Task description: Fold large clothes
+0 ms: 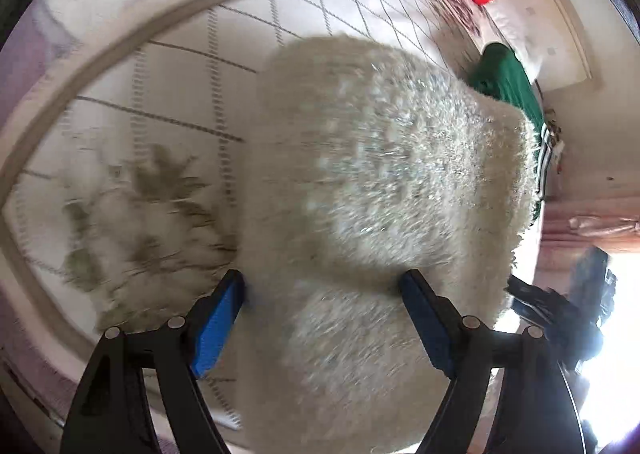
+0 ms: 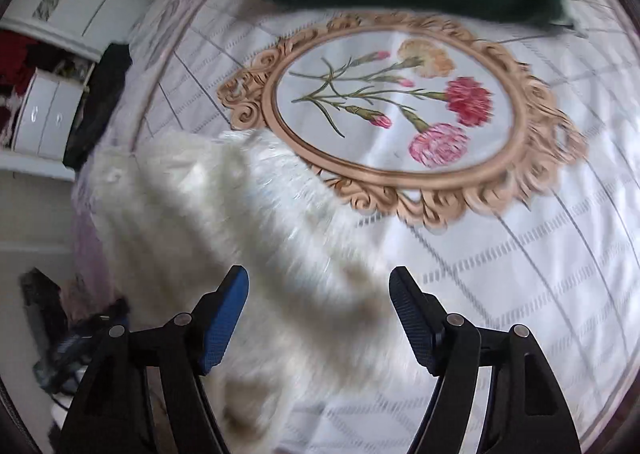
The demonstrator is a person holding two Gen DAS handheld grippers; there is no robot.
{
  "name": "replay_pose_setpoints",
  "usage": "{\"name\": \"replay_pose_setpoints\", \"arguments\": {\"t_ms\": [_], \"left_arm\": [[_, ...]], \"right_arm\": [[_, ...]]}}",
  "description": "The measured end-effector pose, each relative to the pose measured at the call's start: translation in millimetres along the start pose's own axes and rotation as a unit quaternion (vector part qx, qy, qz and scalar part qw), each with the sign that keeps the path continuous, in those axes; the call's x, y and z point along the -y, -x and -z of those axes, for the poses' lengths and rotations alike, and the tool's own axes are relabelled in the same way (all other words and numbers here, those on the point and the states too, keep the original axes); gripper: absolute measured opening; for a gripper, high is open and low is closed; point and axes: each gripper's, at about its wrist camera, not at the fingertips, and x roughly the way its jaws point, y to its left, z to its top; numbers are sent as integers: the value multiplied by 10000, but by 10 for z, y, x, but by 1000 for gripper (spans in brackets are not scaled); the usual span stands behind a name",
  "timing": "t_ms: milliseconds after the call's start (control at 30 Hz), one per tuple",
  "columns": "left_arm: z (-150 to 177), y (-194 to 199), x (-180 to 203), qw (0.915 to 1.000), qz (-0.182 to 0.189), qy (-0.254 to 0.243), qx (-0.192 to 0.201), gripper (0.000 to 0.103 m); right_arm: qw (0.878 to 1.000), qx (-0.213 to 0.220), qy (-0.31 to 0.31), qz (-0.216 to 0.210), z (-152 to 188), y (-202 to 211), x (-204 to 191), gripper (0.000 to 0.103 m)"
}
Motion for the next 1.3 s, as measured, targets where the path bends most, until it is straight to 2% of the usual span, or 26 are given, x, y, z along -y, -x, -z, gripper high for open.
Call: {"name": "replay_pose_setpoints", "arguments": {"t_ms": [33,67,133,233,300,333,367,433,533,800,967,1133,1300], "left_arm": [[-21,-33,25,10000,19,-56,3,87],[-42,-57,41,10000,23,-90,16,88],[-75,-72,70,9999,94,-99,106,88],[-72,-8,130,9988,51,-181,451,85],[-70,53,219,9972,-73,-361,652,81],[-78,90,293,9958,-194,-504,736,81],[-99,105,351,9947,-298,-600,785,81],[-154,153,482,9929,-436,-728,830,81],[-271,219,640,9919,-473,-858,811,81],[-546,340,1165,9869,-482,-1354,732,81],[-843,312,1750,9835,-347,-1670,604,81],[-1361,216,2529,9774,-122,-2055,485,81],[-2005,-107,3371,9686,101,-2461,348,81]], "right_arm": [[9999,-120,65,34,-135,-178,69,75],[9994,-281,156,-127,-180,-307,46,76],[9962,-602,318,-549,-266,-533,24,87],[9920,-851,570,-738,-362,-745,-53,85],[9894,-898,551,-997,-413,-797,-43,69],[9882,-912,517,-1116,-416,-799,-56,53],[9865,-927,422,-1283,-403,-784,-69,46],[9843,-920,244,-1485,-380,-732,-103,40],[9818,-868,-52,-1687,-316,-638,-130,37],[9794,-517,-603,-1856,-296,-73,-56,35],[9780,-178,-876,-1887,-437,507,179,35],[9735,275,-1272,-1883,-897,1009,504,35],[9657,781,-1659,-1837,-1653,1476,925,35]]}}
